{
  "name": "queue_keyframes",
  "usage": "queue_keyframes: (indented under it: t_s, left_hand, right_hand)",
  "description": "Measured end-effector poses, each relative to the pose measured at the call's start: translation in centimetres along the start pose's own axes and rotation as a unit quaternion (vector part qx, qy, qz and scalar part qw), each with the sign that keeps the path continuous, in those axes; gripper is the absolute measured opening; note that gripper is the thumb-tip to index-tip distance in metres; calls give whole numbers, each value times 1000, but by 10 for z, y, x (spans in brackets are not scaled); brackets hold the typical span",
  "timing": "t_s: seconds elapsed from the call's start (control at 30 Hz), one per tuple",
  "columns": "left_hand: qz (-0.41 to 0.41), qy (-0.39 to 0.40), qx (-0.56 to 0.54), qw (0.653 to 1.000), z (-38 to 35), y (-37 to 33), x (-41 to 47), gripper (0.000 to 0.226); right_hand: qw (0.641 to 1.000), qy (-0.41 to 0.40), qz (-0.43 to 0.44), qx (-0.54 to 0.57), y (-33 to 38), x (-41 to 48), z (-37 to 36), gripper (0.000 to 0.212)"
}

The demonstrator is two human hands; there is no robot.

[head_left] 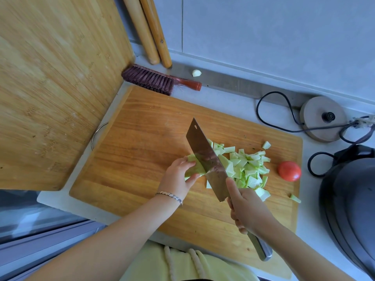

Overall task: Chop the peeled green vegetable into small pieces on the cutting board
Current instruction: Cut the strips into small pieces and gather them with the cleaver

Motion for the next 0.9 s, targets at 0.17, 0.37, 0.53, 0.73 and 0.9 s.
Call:
queue_keyframes:
  t_s: [0.17, 0.37, 0.53, 0.73, 0.9]
  left_hand:
    - [-1, -10, -11, 1000, 1, 0, -1, 37]
    - [-3, -23, -20, 1000, 2, 1, -4, 39]
    - [11, -37, -19, 999, 2, 5, -9, 51]
    - [50, -17, -2, 999, -6, 6, -10, 50]
    - [47, 1, 19, 999, -7, 4, -10, 51]
  right_hand:
    - [999, -31, 27, 11, -1, 25, -29, 51]
    - [996, -34, 13, 84, -12, 32, -26, 52]
    - [993, -6, -12, 117, -10, 24, -4, 54]
    - [997, 0, 24, 70, 12, 6, 11, 57]
    - [999, 0, 26, 45, 20, 0, 12, 58]
Point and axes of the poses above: each hand's wrist, its own x-axis towards the middle knuckle, its own z-axis out of the back of the hand, y = z × x, the point moved 9 cm from there along x, towards the middle knuckle, and after that the axes turned 8 degrees about -z, right-handed, at the moved point
